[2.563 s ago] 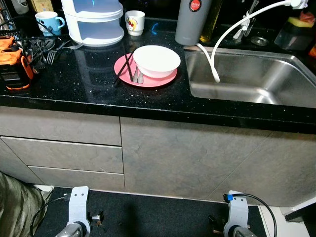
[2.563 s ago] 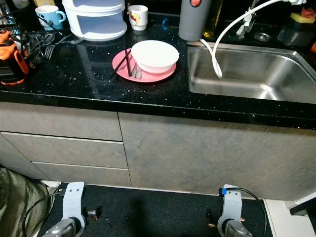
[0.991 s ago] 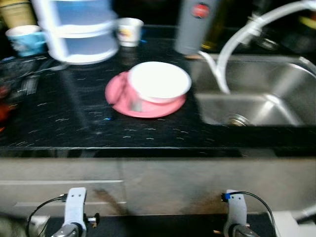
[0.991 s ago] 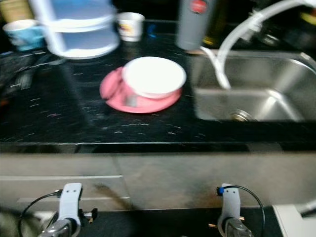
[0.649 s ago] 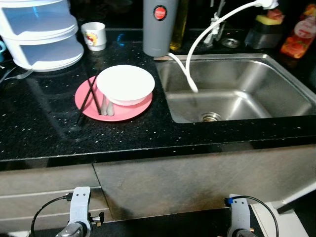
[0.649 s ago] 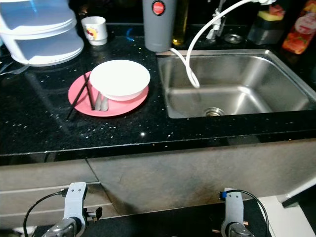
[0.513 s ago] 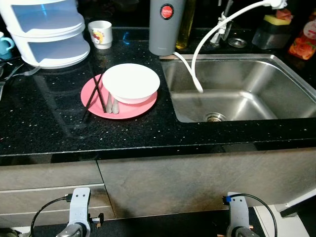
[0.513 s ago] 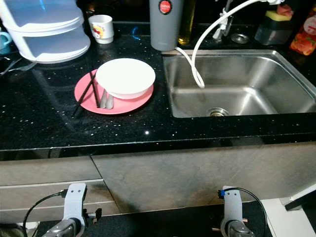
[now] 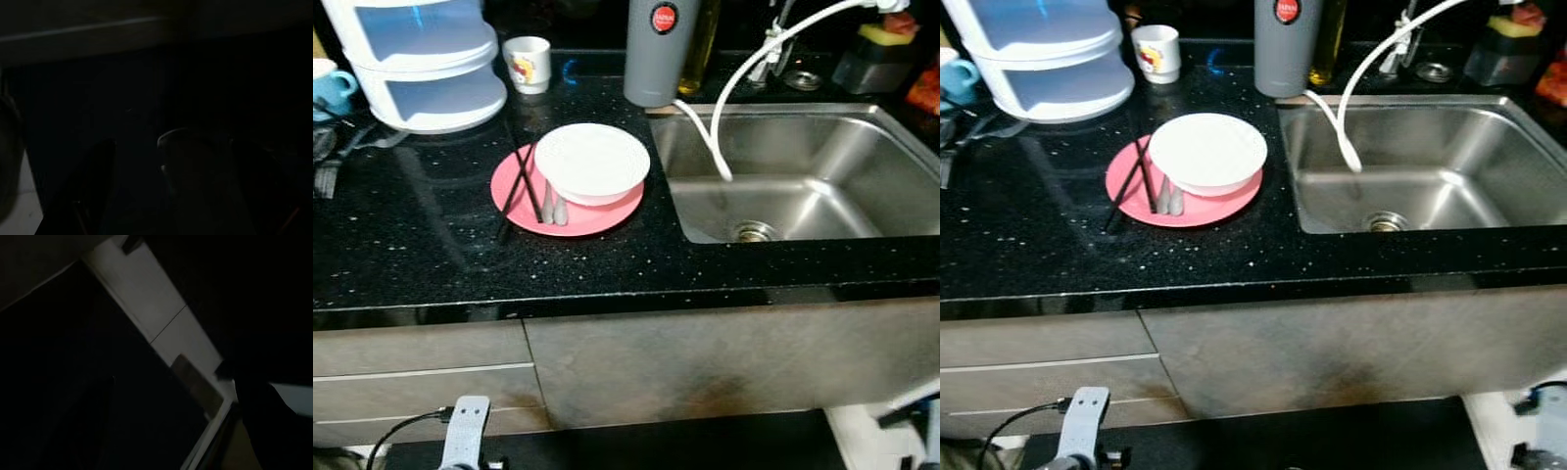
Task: Kitchen organization
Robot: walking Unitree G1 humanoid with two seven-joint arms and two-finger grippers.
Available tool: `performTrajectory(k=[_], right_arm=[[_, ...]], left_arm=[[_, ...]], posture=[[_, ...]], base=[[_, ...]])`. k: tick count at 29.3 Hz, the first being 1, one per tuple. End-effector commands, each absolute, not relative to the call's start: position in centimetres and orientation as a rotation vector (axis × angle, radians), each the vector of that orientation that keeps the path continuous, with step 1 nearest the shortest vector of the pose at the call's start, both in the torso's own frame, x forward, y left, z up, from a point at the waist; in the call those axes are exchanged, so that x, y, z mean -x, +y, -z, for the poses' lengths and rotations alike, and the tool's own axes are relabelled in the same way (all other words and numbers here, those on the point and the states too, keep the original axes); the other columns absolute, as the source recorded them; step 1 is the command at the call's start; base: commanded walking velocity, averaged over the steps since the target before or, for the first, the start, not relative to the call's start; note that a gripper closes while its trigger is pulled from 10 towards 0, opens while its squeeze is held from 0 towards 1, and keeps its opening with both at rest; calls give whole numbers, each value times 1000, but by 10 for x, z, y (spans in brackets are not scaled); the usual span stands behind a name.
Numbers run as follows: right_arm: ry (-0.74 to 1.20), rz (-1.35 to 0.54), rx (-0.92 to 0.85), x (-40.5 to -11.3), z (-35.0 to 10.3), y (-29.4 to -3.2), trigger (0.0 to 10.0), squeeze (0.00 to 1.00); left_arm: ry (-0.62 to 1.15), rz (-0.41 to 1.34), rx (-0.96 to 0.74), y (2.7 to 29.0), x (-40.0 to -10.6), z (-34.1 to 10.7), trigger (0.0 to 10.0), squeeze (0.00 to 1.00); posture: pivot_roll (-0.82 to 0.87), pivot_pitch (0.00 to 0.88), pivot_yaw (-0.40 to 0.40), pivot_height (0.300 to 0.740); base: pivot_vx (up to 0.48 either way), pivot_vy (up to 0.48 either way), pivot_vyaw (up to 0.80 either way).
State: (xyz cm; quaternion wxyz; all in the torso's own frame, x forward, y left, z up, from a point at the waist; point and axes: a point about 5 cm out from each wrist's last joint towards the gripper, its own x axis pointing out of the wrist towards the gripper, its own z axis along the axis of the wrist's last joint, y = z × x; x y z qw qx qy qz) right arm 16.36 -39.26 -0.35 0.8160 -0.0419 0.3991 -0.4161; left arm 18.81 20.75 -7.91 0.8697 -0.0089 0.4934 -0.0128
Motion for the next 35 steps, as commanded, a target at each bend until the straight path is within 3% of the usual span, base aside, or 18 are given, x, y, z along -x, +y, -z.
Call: performTrajectory(k=[1, 7, 14, 15, 21, 27, 28, 29, 30, 31, 35], right_arm=[[809, 972, 94, -163, -9, -407, 10000, 0], [675, 1126, 147, -169, -44, -434, 10000, 0], [353, 1391, 176, -167, -107, -472, 10000, 0], [353, 1391, 176, -167, -107, -472, 10000, 0], [-80, 1386, 79, -185, -179, -487, 10000, 0], [-278, 1326, 30, -198, -215, -487, 10000, 0], [-424, 1168, -44, -217, -237, -477, 10000, 0], [-645, 862, -174, -242, -271, -456, 10000, 0], [-645, 862, -174, -242, -271, -456, 10000, 0], [-788, 567, -282, -257, -293, -434, 10000, 0], [-873, 295, -332, -264, -306, -409, 10000, 0]], left_arm=[[1067, 23, 8, 212, -179, 83, 10000, 0], [1074, 29, 2, 211, -178, 83, 10000, 0], [1075, 32, 1, 210, -178, 84, 10000, 0], [1075, 32, 1, 210, -178, 84, 10000, 0], [1046, 12, 15, 212, -182, 81, 10000, 0], [1057, 20, 17, 211, -182, 81, 10000, 0], [1062, 27, 17, 210, -181, 82, 10000, 0], [1070, 37, 16, 209, -180, 83, 10000, 0], [1070, 37, 16, 209, -180, 83, 10000, 0], [1074, 42, 16, 207, -179, 83, 10000, 0], [1075, 44, 16, 206, -179, 84, 10000, 0]], posture=[[21, 110, -27, 740], [20, 107, -28, 740], [18, 109, -26, 740], [18, 109, -26, 740], [19, 114, -20, 740], [20, 114, -12, 740], [17, 116, -8, 740], [16, 117, -5, 740], [16, 117, -5, 740], [15, 117, -5, 740], [13, 118, -5, 740]], base=[[0, 0, 0], [0, 0, 0], [0, 0, 0], [0, 0, 0], [0, 0, 0], [0, 0, 0], [0, 0, 0], [0, 0, 0], [0, 0, 0], [0, 0, 0], [0, 0, 0]])
